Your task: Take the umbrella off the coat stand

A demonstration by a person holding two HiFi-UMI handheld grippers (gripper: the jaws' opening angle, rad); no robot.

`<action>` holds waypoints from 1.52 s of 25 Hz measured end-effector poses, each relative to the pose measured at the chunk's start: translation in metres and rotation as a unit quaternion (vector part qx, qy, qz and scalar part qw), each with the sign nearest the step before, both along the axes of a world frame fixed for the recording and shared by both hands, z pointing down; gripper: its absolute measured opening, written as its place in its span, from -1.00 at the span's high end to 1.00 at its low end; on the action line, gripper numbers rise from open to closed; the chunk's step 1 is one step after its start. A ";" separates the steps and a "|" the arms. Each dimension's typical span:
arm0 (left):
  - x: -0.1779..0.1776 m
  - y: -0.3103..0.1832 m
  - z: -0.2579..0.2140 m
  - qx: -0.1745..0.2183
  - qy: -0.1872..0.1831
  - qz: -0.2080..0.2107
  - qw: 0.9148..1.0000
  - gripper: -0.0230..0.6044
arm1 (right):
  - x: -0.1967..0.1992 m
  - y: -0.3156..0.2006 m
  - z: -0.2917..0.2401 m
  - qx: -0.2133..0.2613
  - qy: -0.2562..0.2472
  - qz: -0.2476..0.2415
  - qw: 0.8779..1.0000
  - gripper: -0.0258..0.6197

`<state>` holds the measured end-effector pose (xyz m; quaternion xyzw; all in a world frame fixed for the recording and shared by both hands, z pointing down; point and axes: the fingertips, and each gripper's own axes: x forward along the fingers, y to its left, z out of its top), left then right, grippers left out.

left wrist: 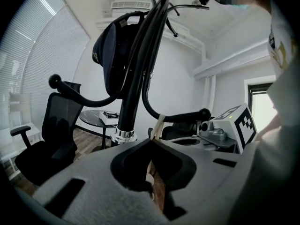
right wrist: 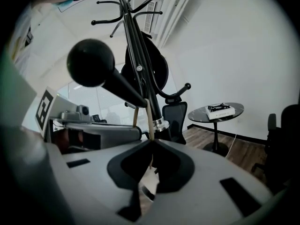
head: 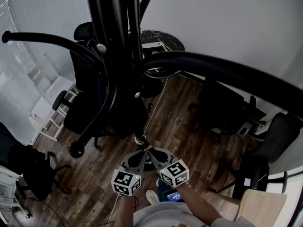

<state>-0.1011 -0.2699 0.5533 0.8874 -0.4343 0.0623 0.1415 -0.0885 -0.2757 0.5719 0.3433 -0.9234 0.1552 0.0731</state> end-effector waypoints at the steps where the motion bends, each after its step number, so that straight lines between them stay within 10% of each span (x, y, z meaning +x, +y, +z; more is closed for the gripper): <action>1: 0.001 0.000 0.000 0.001 -0.002 0.001 1.000 0.86 | 0.001 0.000 0.000 -0.001 -0.001 0.002 1.000 0.86; 38: 0.025 0.016 -0.038 0.013 0.101 0.027 0.994 0.86 | 0.047 0.018 -0.036 -0.024 -0.113 0.073 0.991 0.86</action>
